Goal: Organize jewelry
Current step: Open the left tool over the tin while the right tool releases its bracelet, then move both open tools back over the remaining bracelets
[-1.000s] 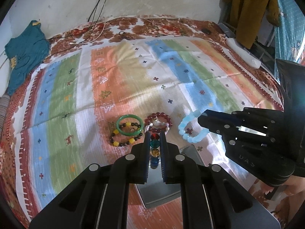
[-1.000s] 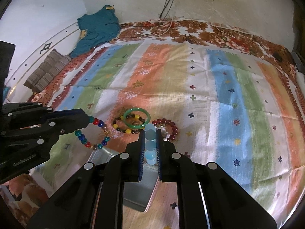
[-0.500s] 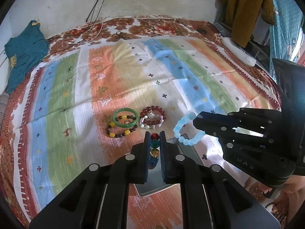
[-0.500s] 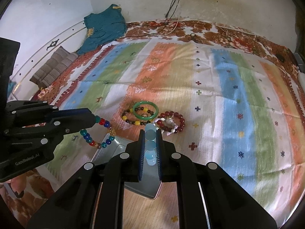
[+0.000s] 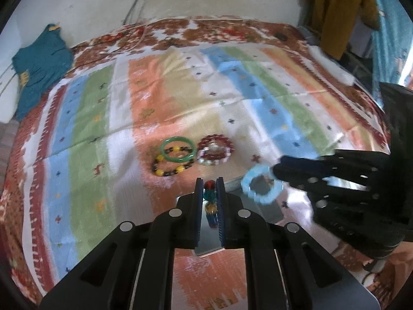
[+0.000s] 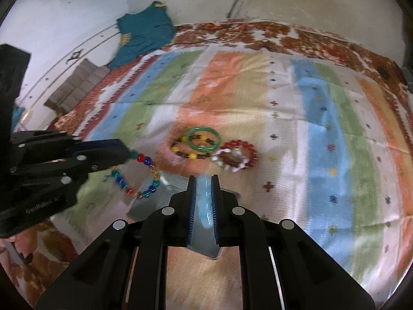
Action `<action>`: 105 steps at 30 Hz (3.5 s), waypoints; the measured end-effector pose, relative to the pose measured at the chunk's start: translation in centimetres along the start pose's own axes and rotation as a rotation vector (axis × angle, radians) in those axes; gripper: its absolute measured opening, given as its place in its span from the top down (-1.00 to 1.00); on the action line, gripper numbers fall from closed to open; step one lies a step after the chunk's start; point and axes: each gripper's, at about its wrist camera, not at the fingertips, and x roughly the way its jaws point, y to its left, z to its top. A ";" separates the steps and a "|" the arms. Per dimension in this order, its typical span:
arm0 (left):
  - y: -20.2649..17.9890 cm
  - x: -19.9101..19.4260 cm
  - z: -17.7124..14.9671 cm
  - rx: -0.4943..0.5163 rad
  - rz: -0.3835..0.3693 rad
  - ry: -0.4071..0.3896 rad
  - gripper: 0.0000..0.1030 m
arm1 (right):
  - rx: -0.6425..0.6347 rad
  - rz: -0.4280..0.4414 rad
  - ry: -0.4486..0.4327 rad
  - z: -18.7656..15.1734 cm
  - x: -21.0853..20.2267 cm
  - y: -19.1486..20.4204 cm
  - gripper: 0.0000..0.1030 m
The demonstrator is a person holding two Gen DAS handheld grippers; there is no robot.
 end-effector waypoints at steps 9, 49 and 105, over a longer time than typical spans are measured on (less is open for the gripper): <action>2.1 0.1 0.6 -0.062 0.024 -0.001 0.53 | 0.030 -0.058 0.022 0.0 0.6 -1.4 0.41; 6.9 5.1 3.1 -0.173 0.149 0.049 -0.42 | 0.093 -0.119 0.087 2.4 4.4 -3.9 -0.49; 8.8 18.8 6.6 -0.135 0.157 0.252 0.03 | 0.138 -0.109 0.329 3.6 16.9 -4.9 0.02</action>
